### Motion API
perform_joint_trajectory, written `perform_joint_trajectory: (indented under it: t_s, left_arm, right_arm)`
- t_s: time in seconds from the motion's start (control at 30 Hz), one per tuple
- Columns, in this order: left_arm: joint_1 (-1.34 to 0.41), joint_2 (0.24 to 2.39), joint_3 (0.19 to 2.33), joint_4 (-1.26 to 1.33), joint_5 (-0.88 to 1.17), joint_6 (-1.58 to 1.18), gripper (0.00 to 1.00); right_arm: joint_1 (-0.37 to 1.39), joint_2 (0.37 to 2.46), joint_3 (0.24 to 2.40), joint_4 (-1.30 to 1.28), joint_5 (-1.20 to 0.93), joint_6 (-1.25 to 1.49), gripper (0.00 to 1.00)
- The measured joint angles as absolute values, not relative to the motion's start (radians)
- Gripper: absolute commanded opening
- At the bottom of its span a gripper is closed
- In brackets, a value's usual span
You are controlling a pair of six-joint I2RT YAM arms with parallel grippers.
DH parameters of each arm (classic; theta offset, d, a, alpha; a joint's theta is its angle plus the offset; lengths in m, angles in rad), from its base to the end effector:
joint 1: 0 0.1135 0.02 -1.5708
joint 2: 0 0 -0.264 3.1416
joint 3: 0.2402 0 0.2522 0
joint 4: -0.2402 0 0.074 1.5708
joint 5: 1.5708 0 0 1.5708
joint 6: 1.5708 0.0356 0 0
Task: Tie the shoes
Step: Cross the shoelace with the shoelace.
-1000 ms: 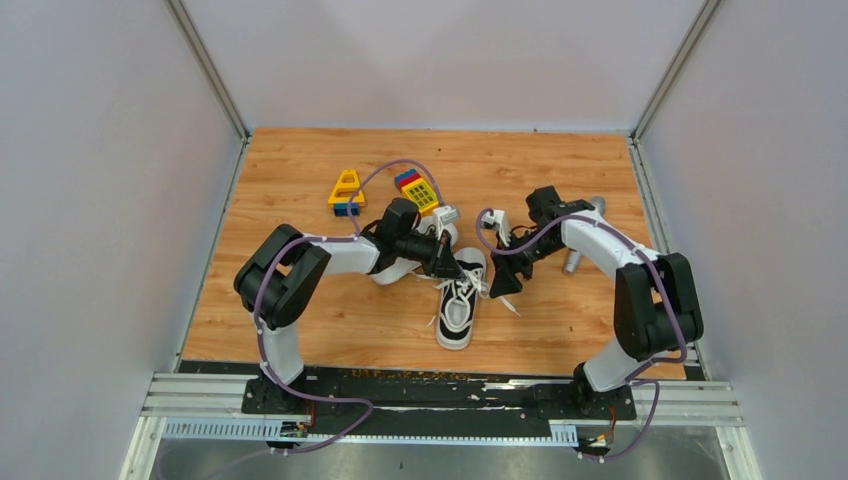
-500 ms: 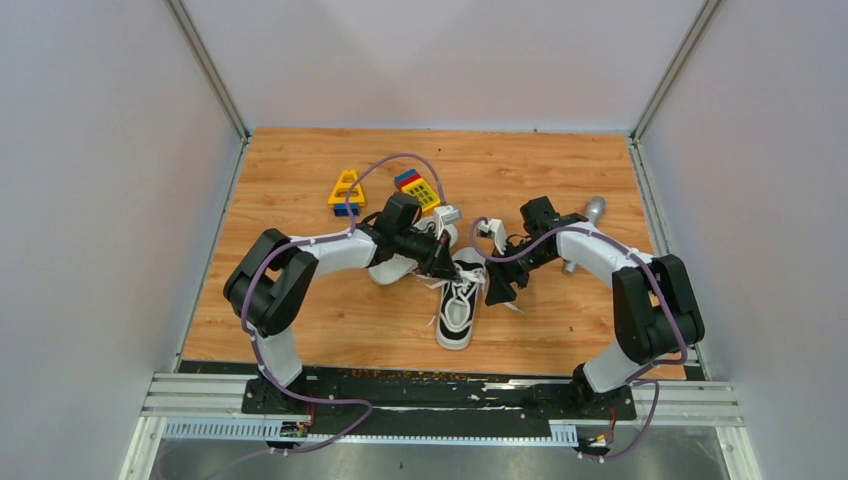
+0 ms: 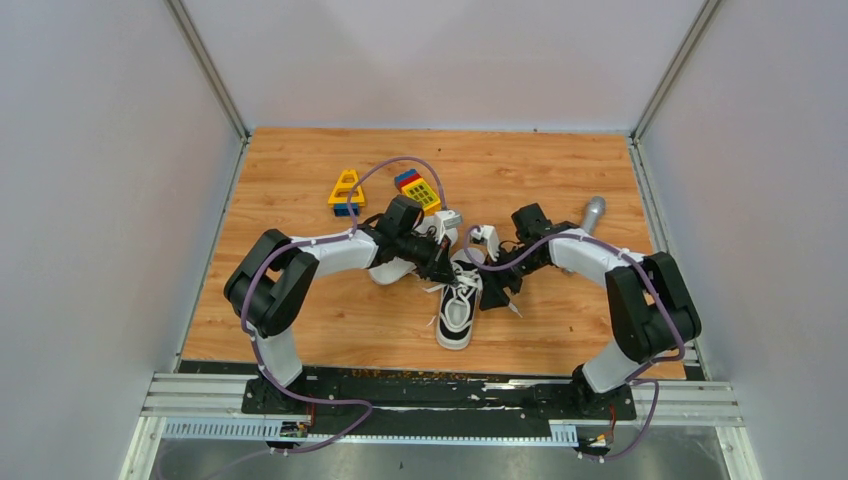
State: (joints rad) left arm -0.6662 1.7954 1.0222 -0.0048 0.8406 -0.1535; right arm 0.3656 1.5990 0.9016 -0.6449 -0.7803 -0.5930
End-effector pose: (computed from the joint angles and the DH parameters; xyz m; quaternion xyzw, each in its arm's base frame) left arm 0.2711 -0.2468 0.1741 0.3659 0.7747 -0.4857 0.1733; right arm 0.2490 0.1221 0.1693 -0.4622 0.7953 0.3634 0.1476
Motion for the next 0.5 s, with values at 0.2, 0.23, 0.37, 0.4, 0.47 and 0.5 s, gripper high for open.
perform_joint_trajectory:
  t_s: [0.2, 0.23, 0.37, 0.4, 0.47, 0.5]
  left_arm:
    - [-0.666, 1.795, 1.023, -0.011, 0.834, -0.155, 0.0]
    - [-0.666, 1.795, 1.023, -0.011, 0.834, -0.155, 0.0]
    - [-0.666, 1.795, 1.023, -0.011, 0.837, -0.165, 0.0]
    - [-0.666, 1.795, 1.023, -0.011, 0.838, -0.17, 0.0]
    - [-0.666, 1.795, 1.024, -0.009, 0.84, -0.179, 0.0]
    - [-0.666, 1.795, 1.024, -0.007, 0.841, -0.183, 0.0]
  right_arm:
    - [0.373, 1.579, 0.839, -0.61, -0.756, -0.67, 0.61]
    - [0.377, 1.563, 0.815, -0.593, -0.744, -0.694, 0.61]
    - [0.398, 1.471, 0.745, -0.513, -0.709, -0.729, 0.56]
    - [0.408, 1.444, 0.721, -0.485, -0.695, -0.738, 0.54]
    - [0.427, 1.407, 0.684, -0.434, -0.673, -0.752, 0.48]
    - [0.436, 1.397, 0.667, -0.407, -0.662, -0.76, 0.44]
